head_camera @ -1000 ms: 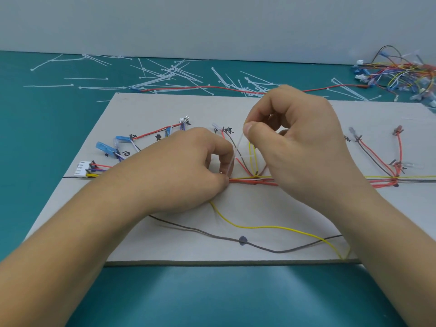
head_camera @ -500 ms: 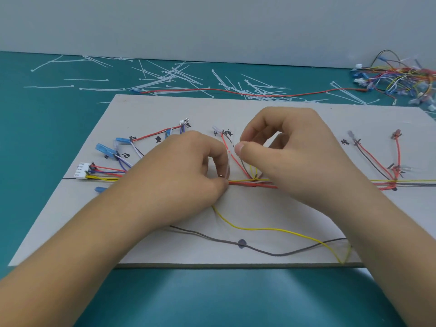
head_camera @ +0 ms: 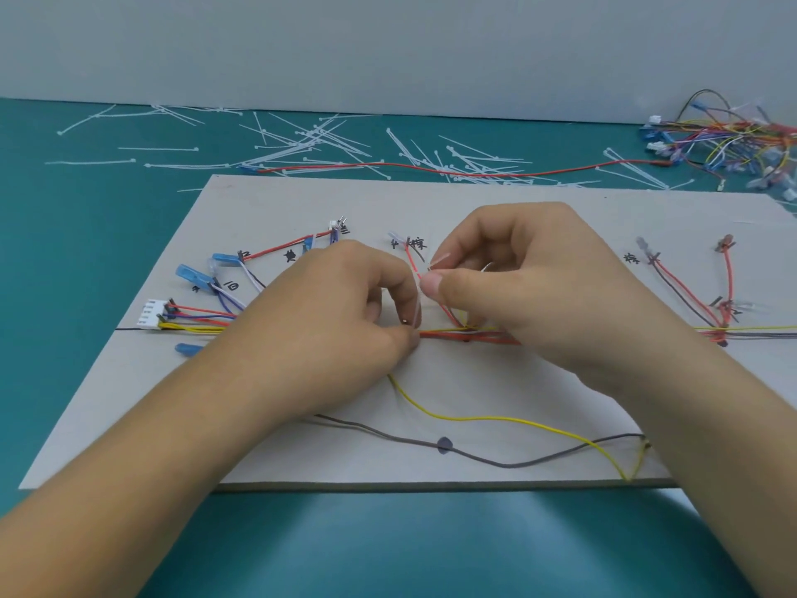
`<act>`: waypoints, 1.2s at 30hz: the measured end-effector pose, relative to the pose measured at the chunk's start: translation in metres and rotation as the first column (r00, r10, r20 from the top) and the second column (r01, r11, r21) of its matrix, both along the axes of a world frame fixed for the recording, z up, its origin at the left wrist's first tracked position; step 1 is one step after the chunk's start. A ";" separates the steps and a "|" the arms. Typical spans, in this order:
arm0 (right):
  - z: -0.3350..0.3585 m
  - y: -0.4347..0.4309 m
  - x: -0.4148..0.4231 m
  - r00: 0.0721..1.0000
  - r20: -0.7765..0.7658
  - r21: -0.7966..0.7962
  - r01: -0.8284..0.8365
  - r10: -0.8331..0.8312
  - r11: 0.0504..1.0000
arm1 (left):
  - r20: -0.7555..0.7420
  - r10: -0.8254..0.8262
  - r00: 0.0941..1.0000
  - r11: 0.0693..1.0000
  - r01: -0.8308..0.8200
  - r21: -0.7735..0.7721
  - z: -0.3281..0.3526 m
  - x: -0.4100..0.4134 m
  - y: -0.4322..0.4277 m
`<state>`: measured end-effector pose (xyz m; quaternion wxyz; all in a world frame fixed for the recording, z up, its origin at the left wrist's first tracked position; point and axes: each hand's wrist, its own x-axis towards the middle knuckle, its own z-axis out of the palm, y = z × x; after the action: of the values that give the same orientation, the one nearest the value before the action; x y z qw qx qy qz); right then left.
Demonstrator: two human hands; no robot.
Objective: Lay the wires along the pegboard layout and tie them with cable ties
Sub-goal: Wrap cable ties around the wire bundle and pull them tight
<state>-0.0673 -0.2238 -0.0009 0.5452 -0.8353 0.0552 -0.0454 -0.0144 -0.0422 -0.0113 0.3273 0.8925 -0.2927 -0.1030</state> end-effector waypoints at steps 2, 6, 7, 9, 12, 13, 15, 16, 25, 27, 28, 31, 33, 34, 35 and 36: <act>0.003 -0.002 0.000 1.000 0.001 0.043 0.024 -0.024 0.999 | -0.011 0.003 1.000 1.000 -0.003 0.001 0.000 0.000 0.000; 0.007 -0.013 0.001 0.991 0.033 -0.010 0.127 -0.126 0.992 | -0.033 0.018 0.999 1.000 -0.018 0.012 0.001 0.000 0.000; 0.007 -0.015 0.001 0.992 0.023 -0.042 0.122 -0.121 0.992 | -0.034 0.023 0.999 1.000 -0.023 0.015 0.001 0.000 -0.001; 0.006 -0.013 -0.001 0.999 -0.038 -0.082 0.036 -0.039 0.996 | -0.039 0.038 0.999 0.999 -0.037 0.004 0.001 0.001 -0.001; 0.001 0.000 -0.004 0.991 -0.094 -0.092 -0.109 0.100 0.990 | -0.055 0.049 0.997 0.998 -0.050 -0.029 -0.001 0.000 -0.001; -0.001 0.004 -0.003 0.990 -0.079 -0.111 -0.122 0.114 0.986 | -0.058 0.047 0.997 0.998 -0.049 -0.034 -0.001 0.000 -0.001; -0.005 0.007 -0.001 0.994 -0.032 -0.146 -0.106 0.103 0.984 | -0.068 0.047 0.997 0.998 -0.050 -0.042 -0.001 0.001 0.000; -0.006 0.007 0.000 0.995 -0.018 -0.151 -0.096 0.094 0.984 | -0.073 0.046 0.996 0.998 -0.050 -0.046 -0.001 0.001 0.000; -0.006 0.006 0.001 0.993 0.082 -0.274 -0.061 0.086 0.960 | -0.041 0.010 0.999 1.000 -0.011 -0.022 0.001 0.000 -0.002; -0.007 0.006 0.001 0.992 0.096 -0.275 -0.048 0.077 0.960 | -0.024 0.007 1.000 1.000 -0.007 -0.004 0.002 0.001 -0.003; -0.008 0.007 0.001 0.992 0.101 -0.275 -0.047 0.078 0.960 | -0.018 0.006 1.000 1.000 -0.006 0.002 0.002 0.000 -0.003; -0.008 0.006 0.002 0.991 0.108 -0.286 -0.043 0.077 0.957 | 0.011 0.011 1.000 1.000 -0.011 0.015 0.001 0.000 -0.003; -0.008 0.005 0.003 0.992 0.106 -0.278 -0.043 0.075 0.960 | 0.039 0.019 0.999 0.999 -0.020 0.026 0.000 0.000 -0.003; -0.009 0.005 0.003 0.991 0.110 -0.271 -0.037 0.070 0.962 | 0.053 0.023 0.998 0.999 -0.025 0.031 0.000 0.000 -0.003; -0.009 0.005 0.004 0.992 0.111 -0.262 -0.030 0.061 0.965 | 0.061 0.026 0.998 0.999 -0.029 0.036 0.000 0.000 -0.003; -0.008 0.005 0.004 0.993 0.108 -0.254 -0.026 0.055 0.967 | 0.063 0.026 0.998 0.999 -0.028 0.041 -0.001 0.000 -0.003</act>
<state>-0.0636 -0.2191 -0.0088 0.4375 -0.8949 0.0006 -0.0885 -0.0141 -0.0450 -0.0122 0.3007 0.9058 -0.2886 -0.0767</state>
